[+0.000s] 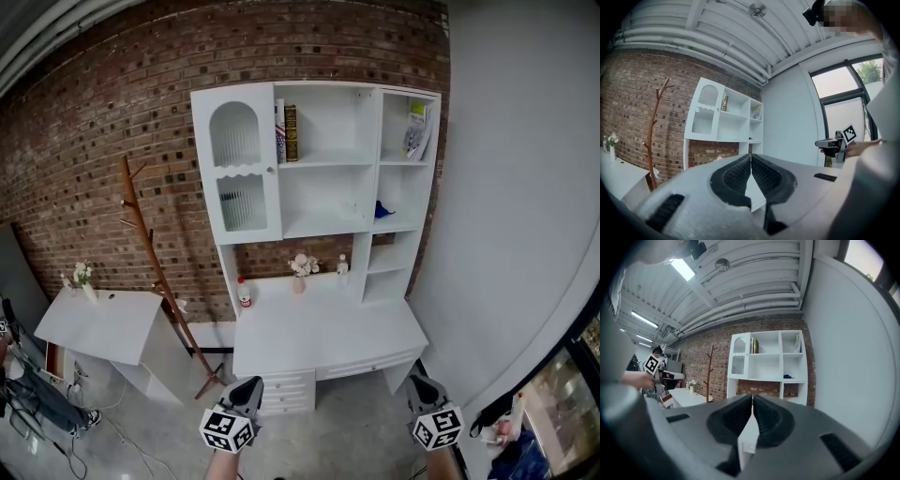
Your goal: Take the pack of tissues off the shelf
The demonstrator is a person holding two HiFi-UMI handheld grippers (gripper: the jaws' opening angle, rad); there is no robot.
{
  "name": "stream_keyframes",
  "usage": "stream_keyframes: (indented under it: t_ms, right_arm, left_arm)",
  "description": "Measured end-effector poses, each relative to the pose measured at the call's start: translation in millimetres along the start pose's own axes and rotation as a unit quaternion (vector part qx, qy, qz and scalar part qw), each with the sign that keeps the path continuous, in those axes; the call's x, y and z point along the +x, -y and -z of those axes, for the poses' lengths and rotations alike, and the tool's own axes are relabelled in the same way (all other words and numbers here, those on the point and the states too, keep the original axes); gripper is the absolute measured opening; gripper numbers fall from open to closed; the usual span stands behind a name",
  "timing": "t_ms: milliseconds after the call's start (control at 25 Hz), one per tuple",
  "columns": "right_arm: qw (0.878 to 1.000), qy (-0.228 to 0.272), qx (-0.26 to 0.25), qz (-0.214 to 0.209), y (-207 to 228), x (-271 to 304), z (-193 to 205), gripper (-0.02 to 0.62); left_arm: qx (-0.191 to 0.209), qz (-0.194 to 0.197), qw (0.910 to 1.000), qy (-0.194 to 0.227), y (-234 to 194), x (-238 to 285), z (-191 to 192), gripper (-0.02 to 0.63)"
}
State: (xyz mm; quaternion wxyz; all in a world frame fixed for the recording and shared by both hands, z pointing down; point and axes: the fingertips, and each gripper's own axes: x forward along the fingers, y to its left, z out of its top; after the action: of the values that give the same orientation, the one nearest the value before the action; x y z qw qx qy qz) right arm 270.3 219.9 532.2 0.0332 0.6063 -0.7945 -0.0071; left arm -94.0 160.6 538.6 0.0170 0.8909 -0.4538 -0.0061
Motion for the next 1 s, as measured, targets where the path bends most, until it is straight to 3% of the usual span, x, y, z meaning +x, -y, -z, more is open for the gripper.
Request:
stream_keyframes:
  t_ms: [360, 1000]
  right_arm:
    - [1.000, -0.008, 0.004, 0.001, 0.1, 13.8, 5.9, 0.031]
    - [1.000, -0.014, 0.002, 0.024, 11.2, 95.3, 3.6, 0.031]
  left_arm:
    - [0.000, 0.004, 1.0000, -0.005, -8.5, 9.1, 3.8, 0.026]
    - [-0.006, 0.020, 0.9998, -0.004, -72.6, 80.4, 1.3, 0.026]
